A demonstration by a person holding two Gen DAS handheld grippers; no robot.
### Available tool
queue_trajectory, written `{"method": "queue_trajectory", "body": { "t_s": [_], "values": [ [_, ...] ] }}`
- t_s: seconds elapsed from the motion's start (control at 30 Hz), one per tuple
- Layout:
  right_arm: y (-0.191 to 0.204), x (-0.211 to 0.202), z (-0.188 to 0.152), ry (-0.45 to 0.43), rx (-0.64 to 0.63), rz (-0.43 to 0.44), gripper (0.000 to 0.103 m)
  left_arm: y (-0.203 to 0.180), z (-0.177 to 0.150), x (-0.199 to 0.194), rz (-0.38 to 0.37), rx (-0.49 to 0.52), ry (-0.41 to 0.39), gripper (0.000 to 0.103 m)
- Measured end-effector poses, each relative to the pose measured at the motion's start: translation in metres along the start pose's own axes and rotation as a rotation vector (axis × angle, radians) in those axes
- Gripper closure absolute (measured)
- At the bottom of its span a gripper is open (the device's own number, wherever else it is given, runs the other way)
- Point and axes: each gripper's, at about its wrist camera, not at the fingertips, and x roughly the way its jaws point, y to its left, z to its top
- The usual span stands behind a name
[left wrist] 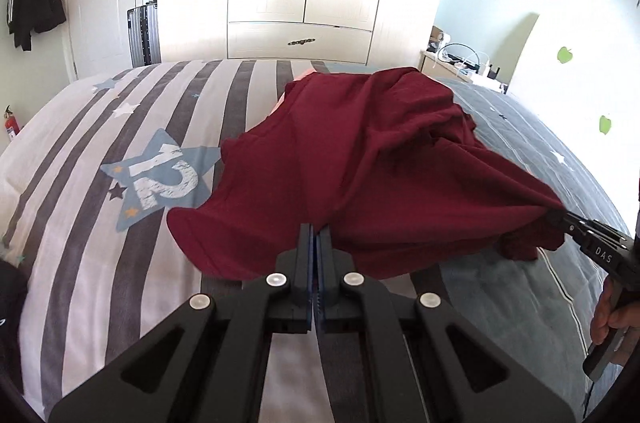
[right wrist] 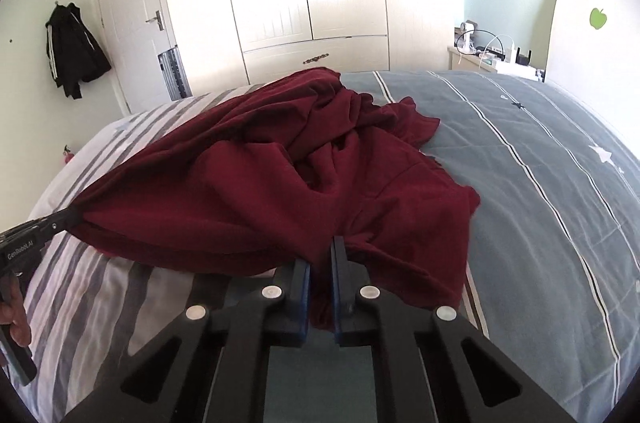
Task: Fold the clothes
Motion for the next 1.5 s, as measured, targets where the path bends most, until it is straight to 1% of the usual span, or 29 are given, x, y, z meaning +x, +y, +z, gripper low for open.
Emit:
{"method": "queue_trajectory", "body": {
  "t_s": [0.07, 0.2, 0.37, 0.47, 0.53, 0.63, 0.67, 0.7, 0.73, 0.77, 0.8, 0.83, 0.87, 0.9, 0.93, 0.97, 1.0, 1.03, 1.07, 1.1, 1.13, 1.17, 1.2, 1.23, 1.27, 1.33, 1.37, 1.47, 1.5],
  "values": [
    [0.002, -0.032, -0.018, -0.006, -0.008, 0.019, 0.100, -0.004, -0.017, -0.037, -0.015, 0.003, -0.006, 0.103],
    [0.008, -0.101, -0.078, -0.003, -0.035, 0.063, 0.103, -0.009, -0.062, -0.109, -0.045, 0.005, -0.012, 0.103],
    [0.019, -0.180, -0.155, -0.007, -0.085, 0.107, 0.103, -0.024, -0.138, -0.186, -0.087, 0.042, -0.035, 0.103],
    [0.033, -0.210, -0.198, -0.008, -0.119, 0.139, 0.103, -0.033, -0.183, -0.228, -0.107, 0.030, -0.044, 0.103],
    [0.045, -0.227, -0.218, -0.012, -0.119, 0.156, 0.103, -0.044, -0.212, -0.263, -0.113, 0.019, -0.067, 0.103],
    [0.070, -0.257, -0.244, -0.011, -0.122, 0.206, 0.098, -0.064, -0.253, -0.321, -0.112, 0.025, -0.095, 0.103],
    [0.078, -0.267, -0.252, -0.008, -0.119, 0.219, 0.087, -0.070, -0.267, -0.341, -0.112, 0.027, -0.104, 0.103],
    [0.083, -0.275, -0.258, 0.005, -0.104, 0.230, 0.072, -0.073, -0.280, -0.360, -0.113, 0.003, -0.098, 0.103],
    [0.088, -0.286, -0.266, 0.013, -0.072, 0.231, 0.066, -0.073, -0.293, -0.379, -0.119, -0.037, -0.085, 0.103],
    [0.092, -0.296, -0.274, 0.021, -0.040, 0.232, 0.055, -0.074, -0.305, -0.397, -0.124, -0.057, -0.066, 0.103],
    [0.096, -0.302, -0.280, 0.046, -0.027, 0.228, 0.047, -0.077, -0.314, -0.411, -0.118, -0.047, -0.050, 0.103],
    [0.100, -0.307, -0.286, 0.072, -0.013, 0.224, 0.044, -0.080, -0.322, -0.423, -0.110, -0.028, -0.035, 0.103],
    [0.104, -0.313, -0.292, 0.098, 0.001, 0.220, 0.037, -0.082, -0.328, -0.429, -0.109, 0.002, -0.022, 0.103],
    [0.108, -0.312, -0.292, 0.119, -0.007, 0.226, 0.033, -0.083, -0.332, -0.432, -0.110, 0.036, -0.011, 0.103],
    [0.111, -0.309, -0.293, 0.140, -0.019, 0.223, 0.033, -0.080, -0.334, -0.429, -0.099, 0.041, 0.003, 0.103],
    [0.109, -0.304, -0.290, 0.146, -0.022, 0.199, 0.033, -0.076, -0.334, -0.424, -0.084, 0.037, 0.018, 0.103],
    [0.108, -0.300, -0.290, 0.144, -0.009, 0.176, 0.033, -0.069, -0.331, -0.414, -0.073, 0.013, 0.037, 0.101],
    [0.105, -0.292, -0.287, 0.147, 0.007, 0.154, 0.033, -0.061, -0.328, -0.402, -0.064, -0.019, 0.057, 0.087],
    [0.103, -0.283, -0.284, 0.149, 0.022, 0.132, 0.033, -0.051, -0.321, -0.385, -0.050, -0.048, 0.071, 0.062],
    [0.100, -0.271, -0.278, 0.161, 0.028, 0.108, 0.033, -0.041, -0.315, -0.370, -0.039, -0.074, 0.068, 0.051],
    [0.100, -0.262, -0.277, 0.170, 0.031, 0.096, 0.033, -0.034, -0.306, -0.354, -0.030, -0.094, 0.052, 0.034],
    [0.094, -0.251, -0.272, 0.166, 0.040, 0.084, 0.033, -0.027, -0.303, -0.344, -0.019, -0.101, 0.024, 0.032],
    [0.088, -0.239, -0.267, 0.162, 0.049, 0.072, 0.033, -0.024, -0.294, -0.330, -0.004, -0.099, 0.000, 0.032],
    [0.082, -0.228, -0.261, 0.158, 0.058, 0.060, 0.033, -0.021, -0.282, -0.314, 0.013, -0.093, -0.022, 0.030],
    [0.076, -0.217, -0.256, 0.154, 0.067, 0.047, 0.033, -0.017, -0.269, -0.295, 0.031, -0.090, -0.023, 0.029],
    [0.064, -0.194, -0.245, 0.145, 0.085, 0.023, 0.033, -0.007, -0.241, -0.255, 0.063, -0.097, -0.011, 0.029],
    [0.059, -0.179, -0.237, 0.161, 0.100, 0.008, 0.033, -0.001, -0.226, -0.234, 0.073, -0.112, 0.002, 0.029],
    [0.041, -0.137, -0.217, 0.199, 0.138, -0.004, 0.033, 0.027, -0.194, -0.171, 0.161, -0.139, 0.067, 0.029],
    [0.040, -0.129, -0.214, 0.205, 0.128, -0.003, 0.033, 0.036, -0.187, -0.152, 0.181, -0.151, 0.097, 0.029]
  ]
}}
